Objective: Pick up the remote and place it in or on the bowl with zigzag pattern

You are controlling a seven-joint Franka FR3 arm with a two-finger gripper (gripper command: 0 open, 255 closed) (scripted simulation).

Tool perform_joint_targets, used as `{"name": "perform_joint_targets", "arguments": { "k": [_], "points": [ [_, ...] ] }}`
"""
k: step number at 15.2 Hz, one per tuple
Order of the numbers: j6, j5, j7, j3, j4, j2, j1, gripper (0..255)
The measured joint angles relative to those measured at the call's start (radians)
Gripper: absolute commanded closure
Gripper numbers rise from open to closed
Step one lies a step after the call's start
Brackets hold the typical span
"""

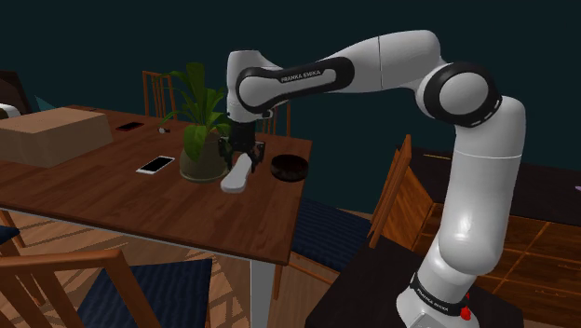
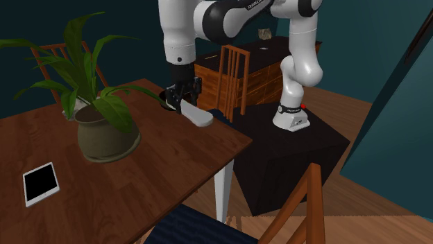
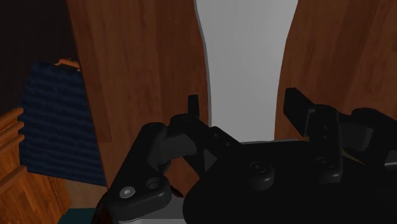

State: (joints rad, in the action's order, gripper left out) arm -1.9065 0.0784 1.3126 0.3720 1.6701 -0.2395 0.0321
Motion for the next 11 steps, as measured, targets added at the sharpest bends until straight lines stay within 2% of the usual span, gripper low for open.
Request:
{"name": "perform_joint_targets", "arguments": {
  "k": [6,11],
  "points": [
    [-0.011,-0.027,-0.138,-0.046,0.051,0.044,0.088,255],
    [-0.001,-0.039,-0.257,-0.091,0.041,0.046,0.159,255]
  ]
}}
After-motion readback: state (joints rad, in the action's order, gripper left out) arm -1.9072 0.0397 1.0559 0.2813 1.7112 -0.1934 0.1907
